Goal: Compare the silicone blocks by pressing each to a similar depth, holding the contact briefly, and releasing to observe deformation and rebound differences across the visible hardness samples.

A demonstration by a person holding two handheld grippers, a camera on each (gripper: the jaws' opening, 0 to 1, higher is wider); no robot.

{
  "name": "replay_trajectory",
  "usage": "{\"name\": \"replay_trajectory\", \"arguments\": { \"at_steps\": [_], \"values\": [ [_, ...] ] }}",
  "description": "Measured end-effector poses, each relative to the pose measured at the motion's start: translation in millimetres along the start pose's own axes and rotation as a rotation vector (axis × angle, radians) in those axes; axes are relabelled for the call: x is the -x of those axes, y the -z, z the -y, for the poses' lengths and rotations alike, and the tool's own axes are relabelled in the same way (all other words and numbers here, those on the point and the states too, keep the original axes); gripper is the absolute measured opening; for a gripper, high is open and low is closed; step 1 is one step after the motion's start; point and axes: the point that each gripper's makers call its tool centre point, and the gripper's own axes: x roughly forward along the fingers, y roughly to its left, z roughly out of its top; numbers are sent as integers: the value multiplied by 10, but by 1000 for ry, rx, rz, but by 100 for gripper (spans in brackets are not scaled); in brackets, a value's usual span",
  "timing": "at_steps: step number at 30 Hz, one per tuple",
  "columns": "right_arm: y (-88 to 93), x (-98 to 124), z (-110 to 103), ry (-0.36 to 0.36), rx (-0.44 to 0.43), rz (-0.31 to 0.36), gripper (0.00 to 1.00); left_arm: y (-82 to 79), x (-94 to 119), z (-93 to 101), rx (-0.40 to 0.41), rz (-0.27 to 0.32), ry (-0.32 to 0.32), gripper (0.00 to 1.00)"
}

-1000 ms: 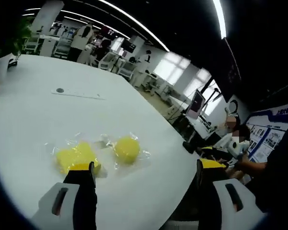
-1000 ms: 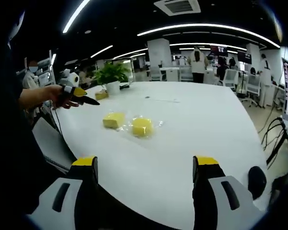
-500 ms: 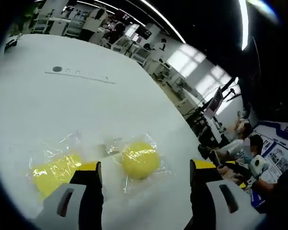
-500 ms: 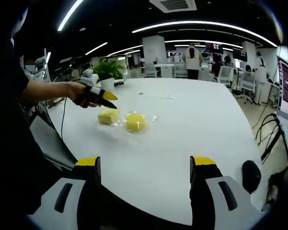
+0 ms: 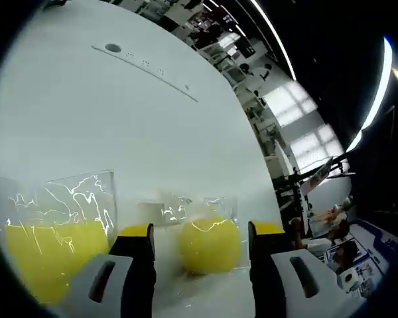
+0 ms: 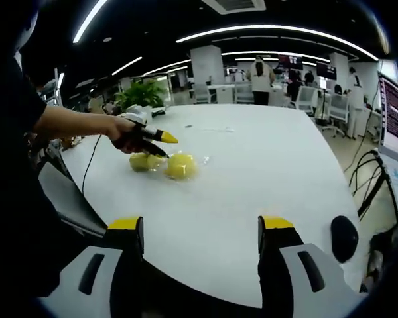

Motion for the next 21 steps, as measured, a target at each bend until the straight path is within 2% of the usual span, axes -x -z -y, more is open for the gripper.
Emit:
{"name": "replay_trajectory", "arguments": {
  "at_steps": [6, 9, 11, 12, 13, 15, 18, 19, 21],
  "values": [
    [-7, -53, 15, 1, -7, 5, 64, -30, -99, -62, 10, 1, -16, 36],
    [0, -66, 6, -4, -9, 0, 63, -11, -149, -75, 28, -15, -26, 31],
    [1, -72, 3, -6, -8, 0, 63, 13, -172, -119, -10, -22, -63, 27],
    [-2, -75, -1, -7, -7, 0, 63, -13, -197, -108, -15, 7, -68, 27],
    [-2, -76, -2, -7, -3, 0, 62, 11, -212, -101, -16, 3, -63, 26],
    [13, -78, 1, -8, -5, -5, 62, 15, -239, -131, -13, 19, -73, 18],
    [26, -71, 0, -8, -9, -9, 61, -3, -278, -92, 32, 62, -17, 1],
    [29, -65, 1, -6, -9, -8, 61, 12, -274, -85, 41, 61, -13, 0],
    [44, -50, 4, -5, -14, -8, 60, 31, -280, -87, -12, 56, -9, 0]
  ]
}}
